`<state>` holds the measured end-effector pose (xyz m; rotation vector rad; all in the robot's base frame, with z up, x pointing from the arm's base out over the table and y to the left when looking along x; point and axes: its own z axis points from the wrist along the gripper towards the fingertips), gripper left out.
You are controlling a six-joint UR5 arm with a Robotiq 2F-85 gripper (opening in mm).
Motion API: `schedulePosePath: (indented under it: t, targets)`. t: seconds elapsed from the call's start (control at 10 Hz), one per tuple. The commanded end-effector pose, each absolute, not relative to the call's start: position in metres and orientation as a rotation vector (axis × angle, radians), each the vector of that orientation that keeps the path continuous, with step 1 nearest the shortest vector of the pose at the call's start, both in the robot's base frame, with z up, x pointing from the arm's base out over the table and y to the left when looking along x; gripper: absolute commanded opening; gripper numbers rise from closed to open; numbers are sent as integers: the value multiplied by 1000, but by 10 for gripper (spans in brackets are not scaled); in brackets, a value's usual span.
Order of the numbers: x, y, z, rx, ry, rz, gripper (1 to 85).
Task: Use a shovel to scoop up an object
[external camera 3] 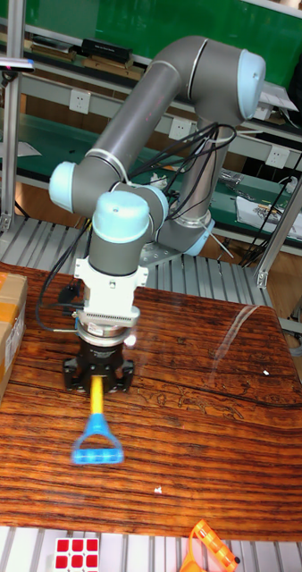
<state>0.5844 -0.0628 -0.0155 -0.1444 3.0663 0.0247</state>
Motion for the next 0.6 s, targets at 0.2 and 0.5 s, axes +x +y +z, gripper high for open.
schedulePosePath:
  t: [0.2,0.5]
  targets:
    - [583,-69,-15,-181,3086,28,320]
    - [580,-66,-9,-193,3113,21,407]
